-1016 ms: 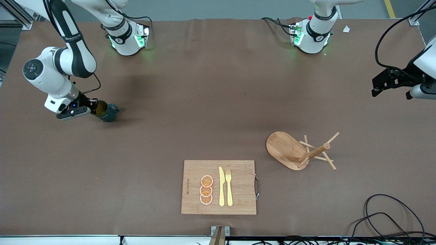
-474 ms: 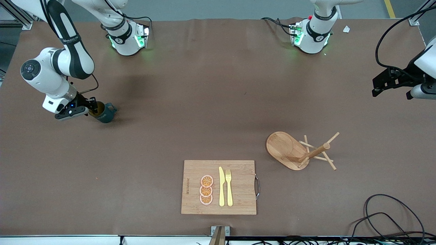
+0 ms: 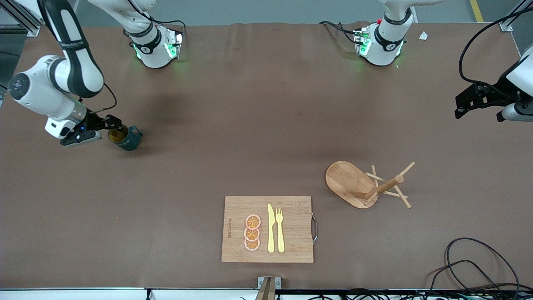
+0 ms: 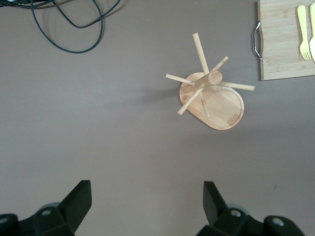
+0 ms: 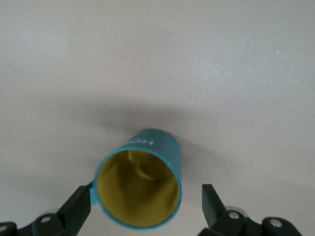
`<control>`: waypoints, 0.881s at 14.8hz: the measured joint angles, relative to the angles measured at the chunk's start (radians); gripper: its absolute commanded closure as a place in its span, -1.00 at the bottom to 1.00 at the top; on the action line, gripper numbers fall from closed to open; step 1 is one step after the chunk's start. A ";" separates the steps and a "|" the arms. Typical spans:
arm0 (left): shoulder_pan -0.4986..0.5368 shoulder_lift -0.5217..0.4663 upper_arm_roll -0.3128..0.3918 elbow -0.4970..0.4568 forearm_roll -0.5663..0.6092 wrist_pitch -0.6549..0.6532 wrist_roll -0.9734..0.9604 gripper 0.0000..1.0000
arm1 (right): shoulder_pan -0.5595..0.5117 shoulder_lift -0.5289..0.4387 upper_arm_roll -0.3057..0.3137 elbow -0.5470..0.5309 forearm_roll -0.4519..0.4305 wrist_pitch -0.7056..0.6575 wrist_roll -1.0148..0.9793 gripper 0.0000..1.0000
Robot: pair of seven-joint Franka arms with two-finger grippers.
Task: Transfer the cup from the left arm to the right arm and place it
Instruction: 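Open the right gripper and release the mug on the table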
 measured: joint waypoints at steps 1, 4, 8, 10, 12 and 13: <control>0.000 0.000 0.000 0.000 0.000 0.000 0.000 -1.00 | -0.002 -0.015 0.000 0.040 0.002 -0.055 -0.001 -1.00; 0.000 0.000 0.000 0.000 0.000 0.000 0.000 -1.00 | -0.024 -0.070 -0.001 0.195 0.005 -0.274 -0.007 -1.00; 0.000 0.000 0.000 0.000 0.000 0.000 0.000 -1.00 | -0.062 -0.098 -0.002 0.390 0.005 -0.489 -0.016 -1.00; 0.000 0.000 0.000 0.000 0.000 0.000 0.000 -1.00 | -0.064 -0.102 -0.002 0.442 0.005 -0.555 0.007 -1.00; 0.000 0.000 0.000 0.000 0.000 0.000 0.000 -1.00 | -0.063 -0.124 0.005 0.490 0.006 -0.613 0.089 -1.00; 0.000 0.000 0.000 0.000 0.000 0.000 0.000 -1.00 | -0.062 -0.143 0.019 0.515 0.005 -0.653 0.153 -1.00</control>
